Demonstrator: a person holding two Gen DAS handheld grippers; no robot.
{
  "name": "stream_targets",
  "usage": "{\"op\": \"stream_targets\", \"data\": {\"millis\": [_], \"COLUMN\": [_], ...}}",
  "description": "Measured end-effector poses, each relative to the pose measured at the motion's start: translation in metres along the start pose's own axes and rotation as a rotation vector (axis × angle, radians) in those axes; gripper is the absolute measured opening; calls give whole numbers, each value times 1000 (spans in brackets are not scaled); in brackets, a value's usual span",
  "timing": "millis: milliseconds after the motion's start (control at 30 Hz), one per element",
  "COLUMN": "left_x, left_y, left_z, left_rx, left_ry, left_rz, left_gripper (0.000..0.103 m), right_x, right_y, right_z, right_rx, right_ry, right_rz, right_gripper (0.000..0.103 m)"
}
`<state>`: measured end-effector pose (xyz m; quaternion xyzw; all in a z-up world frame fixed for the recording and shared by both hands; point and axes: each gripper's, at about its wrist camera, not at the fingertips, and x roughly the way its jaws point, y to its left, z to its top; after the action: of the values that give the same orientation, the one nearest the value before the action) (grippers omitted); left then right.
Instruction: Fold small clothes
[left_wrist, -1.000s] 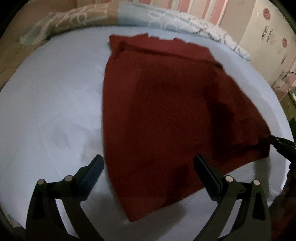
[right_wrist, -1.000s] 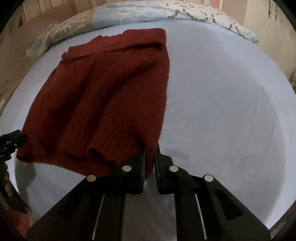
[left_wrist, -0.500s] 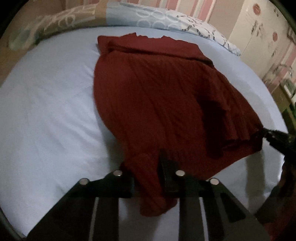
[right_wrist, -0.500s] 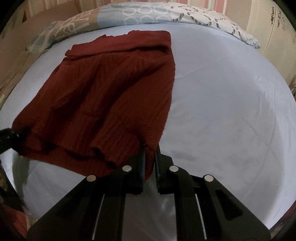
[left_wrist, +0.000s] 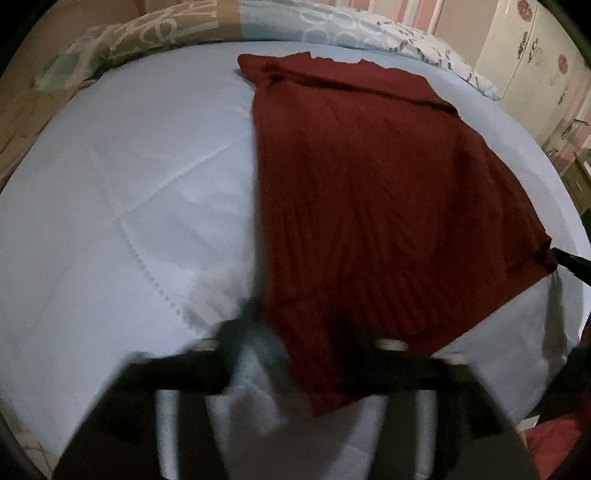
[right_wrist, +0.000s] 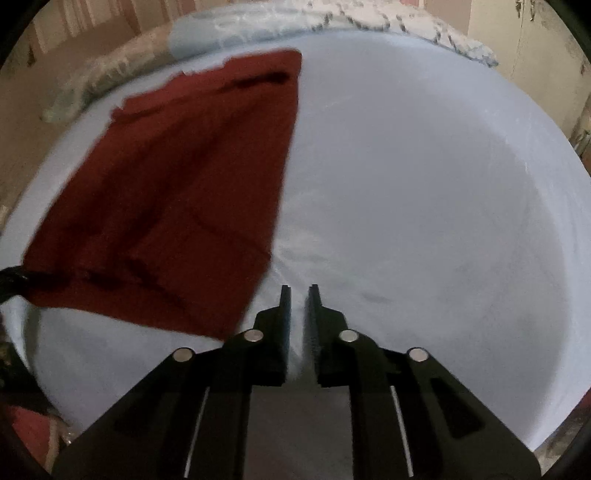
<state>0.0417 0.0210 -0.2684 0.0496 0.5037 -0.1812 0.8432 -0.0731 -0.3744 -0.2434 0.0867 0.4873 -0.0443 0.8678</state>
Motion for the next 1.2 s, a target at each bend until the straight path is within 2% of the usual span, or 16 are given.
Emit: {"op": "stream_targets", "data": {"millis": [33, 67, 167, 267, 300, 367, 400, 433, 467, 533, 733, 933, 1033, 1100, 1167, 1200], "left_x": [-5, -9, -20, -22, -21, -16, -14, -11, -7, -1, 3, 5, 0, -6, -17, -21], "left_y": [-2, -5, -14, -26, -29, -34, -35, -35, -34, -29, -30, -34, -34, -33, -31, -30], "left_z": [-1, -1, -1, 0, 0, 1, 1, 1, 2, 3, -2, -7, -9, -9, -6, -5], "left_rx": [5, 11, 32, 57, 64, 85, 91, 92, 84, 56, 46, 55, 55, 48, 26, 14], "left_ry": [-15, -25, -57, -64, -64, -58, -59, -58, -51, -38, -24, -15, -24, -34, -52, -62], "left_rz": [1, -2, -23, -29, -30, -24, -19, -17, -16, -29, -30, -30, -40, -49, -61, -68], "left_gripper": [70, 70, 72, 75, 76, 76, 76, 76, 76, 76, 76, 76, 76, 76, 76, 76], "right_x": [-9, -18, -27, -13, -6, 8, 14, 21, 26, 23, -28, -7, -3, -7, -26, -33], "right_y": [3, 11, 38, 67, 74, 86, 90, 91, 90, 82, 47, -13, -30, -37, -31, -23], "right_z": [1, 2, 8, 11, 11, 8, 7, 7, 6, 8, 0, -25, -33, -35, -33, -28], "right_rx": [-14, -42, -127, -203, -228, -282, -294, -300, -297, -266, -170, -10, 61, 76, 56, 38], "right_ry": [-24, -42, -55, -27, -11, 9, 18, 28, 32, 11, -107, -29, -10, 3, -33, -53], "right_rz": [20, 45, 118, 131, 126, 85, 72, 57, 45, 66, 46, 20, 15, 49, 60, 71], "right_gripper": [34, 43, 44, 44, 41, 22, 20, 13, 8, 4, 4, 3, 1, 2, 8, 15]}}
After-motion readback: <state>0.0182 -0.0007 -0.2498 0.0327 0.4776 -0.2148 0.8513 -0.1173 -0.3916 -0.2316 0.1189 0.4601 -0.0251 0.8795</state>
